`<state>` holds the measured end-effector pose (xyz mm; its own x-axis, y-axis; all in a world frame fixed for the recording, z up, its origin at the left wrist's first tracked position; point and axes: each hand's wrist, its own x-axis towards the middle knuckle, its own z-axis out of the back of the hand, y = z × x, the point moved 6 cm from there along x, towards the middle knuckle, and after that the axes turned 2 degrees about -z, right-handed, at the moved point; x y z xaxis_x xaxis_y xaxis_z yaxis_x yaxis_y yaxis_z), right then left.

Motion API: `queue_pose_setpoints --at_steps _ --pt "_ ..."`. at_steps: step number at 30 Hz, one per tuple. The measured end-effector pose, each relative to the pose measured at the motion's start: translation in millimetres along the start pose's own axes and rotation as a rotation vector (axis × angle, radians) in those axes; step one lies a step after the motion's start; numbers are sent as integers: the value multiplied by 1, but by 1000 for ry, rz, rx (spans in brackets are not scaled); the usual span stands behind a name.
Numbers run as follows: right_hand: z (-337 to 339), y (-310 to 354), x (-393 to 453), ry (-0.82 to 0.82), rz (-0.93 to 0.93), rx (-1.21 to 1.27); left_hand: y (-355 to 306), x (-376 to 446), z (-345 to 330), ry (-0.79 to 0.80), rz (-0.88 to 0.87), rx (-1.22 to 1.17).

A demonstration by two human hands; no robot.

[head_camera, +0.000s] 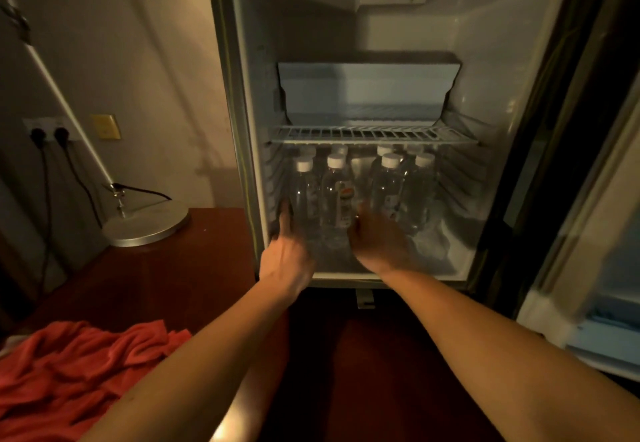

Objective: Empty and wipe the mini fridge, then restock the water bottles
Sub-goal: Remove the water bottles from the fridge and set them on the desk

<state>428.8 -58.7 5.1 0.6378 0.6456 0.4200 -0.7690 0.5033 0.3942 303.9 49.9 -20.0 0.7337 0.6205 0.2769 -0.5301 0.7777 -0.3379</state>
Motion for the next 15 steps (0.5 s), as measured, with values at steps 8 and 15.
queue_pose_setpoints --at_steps 8,15 --pt "5 -7 -12 0 35 -63 4 23 1 116 21 104" --pt "6 -8 -14 -17 31 -90 7 16 1 77 0 127"
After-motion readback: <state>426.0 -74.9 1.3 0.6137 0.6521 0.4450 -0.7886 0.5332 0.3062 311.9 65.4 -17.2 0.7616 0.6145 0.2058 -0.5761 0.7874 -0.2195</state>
